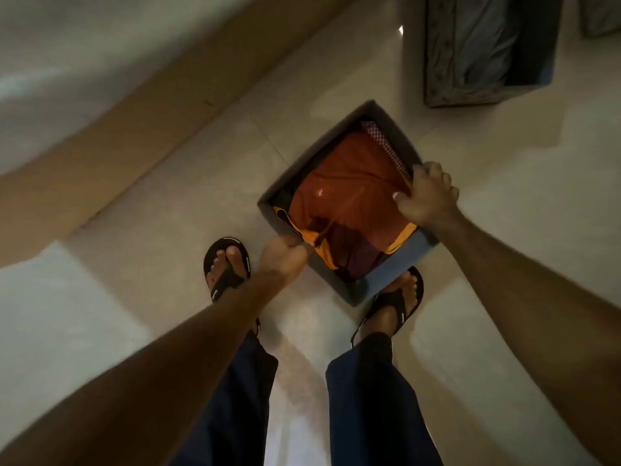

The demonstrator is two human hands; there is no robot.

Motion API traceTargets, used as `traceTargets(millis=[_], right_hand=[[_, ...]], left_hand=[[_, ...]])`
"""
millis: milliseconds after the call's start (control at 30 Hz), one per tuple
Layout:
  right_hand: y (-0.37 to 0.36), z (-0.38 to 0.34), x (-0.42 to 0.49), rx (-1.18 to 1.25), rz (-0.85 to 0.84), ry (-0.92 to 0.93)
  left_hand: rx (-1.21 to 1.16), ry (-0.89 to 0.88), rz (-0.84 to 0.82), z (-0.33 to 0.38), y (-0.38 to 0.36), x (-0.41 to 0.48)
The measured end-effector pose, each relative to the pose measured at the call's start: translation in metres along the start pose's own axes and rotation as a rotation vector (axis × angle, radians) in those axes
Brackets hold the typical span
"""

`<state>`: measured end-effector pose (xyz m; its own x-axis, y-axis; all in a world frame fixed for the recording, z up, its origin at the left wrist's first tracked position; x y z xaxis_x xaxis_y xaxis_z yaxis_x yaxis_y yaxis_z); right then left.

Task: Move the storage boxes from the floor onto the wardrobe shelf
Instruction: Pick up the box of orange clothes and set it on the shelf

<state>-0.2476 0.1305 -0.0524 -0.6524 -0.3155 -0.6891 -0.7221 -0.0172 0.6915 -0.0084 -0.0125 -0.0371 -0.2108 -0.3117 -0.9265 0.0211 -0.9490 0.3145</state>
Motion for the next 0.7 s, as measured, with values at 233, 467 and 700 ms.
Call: traceTargets(millis=[233, 467, 700], right_hand=[[-0.039, 0.003, -0.041, 0.257, -0.219, -0.192], [-0.034, -0.002, -0.042, 0.374, -0.009, -0.087], [-0.049, 0.023, -0.068, 0.294, -0.031, -0.089]], left_hand=[[0.117, -0.151, 0.285, 0.003, 0.051, 0.018], [0.173, 0.310, 0.216, -0.061, 0.051, 0.016], [-0.329, 0.272, 0.295, -0.059, 0.044, 0.022]])
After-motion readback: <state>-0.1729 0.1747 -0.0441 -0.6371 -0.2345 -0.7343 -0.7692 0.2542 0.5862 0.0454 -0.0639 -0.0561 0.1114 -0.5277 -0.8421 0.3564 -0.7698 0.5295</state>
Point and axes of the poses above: each hand's wrist, its own x-axis towards the middle knuckle, its own y-axis out of the back of the hand, z = x × y, the point moved 4 cm from there along x, towards the middle knuckle, and after that the axes turned 10 degrees about x, right-handed, at the moved point
